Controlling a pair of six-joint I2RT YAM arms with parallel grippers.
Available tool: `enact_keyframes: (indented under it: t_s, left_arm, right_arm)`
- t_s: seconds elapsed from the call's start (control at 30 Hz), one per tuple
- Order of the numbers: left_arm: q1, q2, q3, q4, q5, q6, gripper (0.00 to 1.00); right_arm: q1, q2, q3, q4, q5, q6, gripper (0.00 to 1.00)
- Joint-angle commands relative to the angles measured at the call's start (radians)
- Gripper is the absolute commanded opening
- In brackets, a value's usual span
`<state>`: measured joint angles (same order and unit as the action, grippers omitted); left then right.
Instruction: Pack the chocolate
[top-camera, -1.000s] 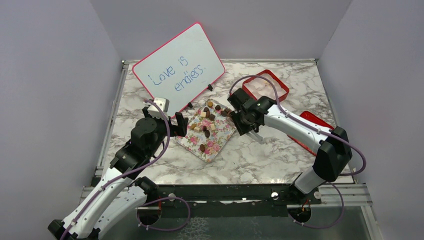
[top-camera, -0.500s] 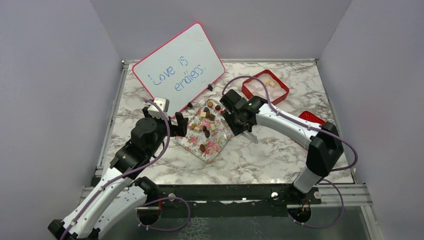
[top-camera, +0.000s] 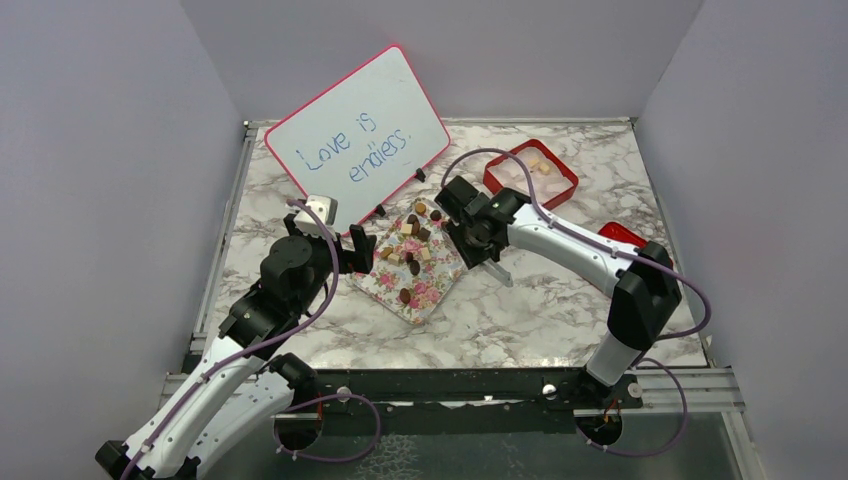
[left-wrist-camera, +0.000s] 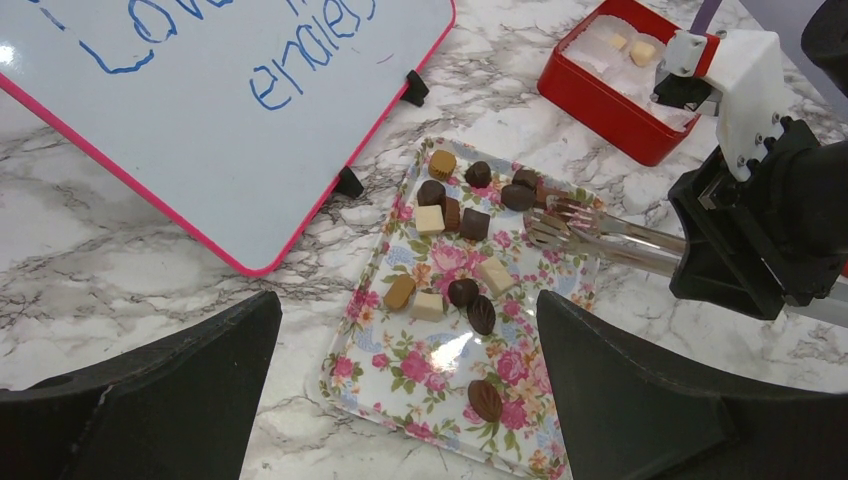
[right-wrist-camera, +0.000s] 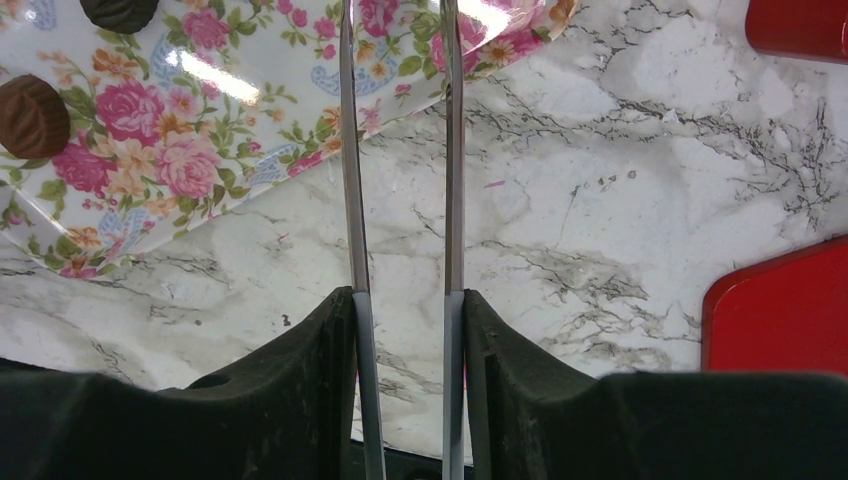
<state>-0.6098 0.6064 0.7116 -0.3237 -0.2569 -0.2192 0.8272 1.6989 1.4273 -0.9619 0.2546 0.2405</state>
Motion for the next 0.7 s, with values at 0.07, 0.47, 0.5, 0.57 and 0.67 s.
enact_keyframes:
  t_s: [0.07,0.47,0.5,0.57,0.67]
  left_arm:
    - [0.000,-0.007,-0.007,0.009,0.014,0.001,0.99]
    - [0.001,0.015,-0.009,0.009,0.078,-0.017,0.99]
    - [0.001,0.020,-0.011,0.009,0.088,-0.018,0.99]
    - [0.001,0.031,-0.011,0.009,0.104,-0.021,0.99]
    - [-0.002,0.042,-0.012,0.010,0.121,-0.024,0.99]
  right_arm:
    - [0.010,-0.044,0.072,-0.052,0.049,0.028,0.33]
    - [-0.044,-0.058,0.183,-0.125,0.133,0.046,0.32]
    - [-0.059,-0.059,0.192,-0.134,0.140,0.048,0.32]
    - [-0.091,-0.063,0.206,-0.147,0.148,0.045,0.32]
    - [-0.157,-0.067,0.222,-0.151,0.155,0.039,0.32]
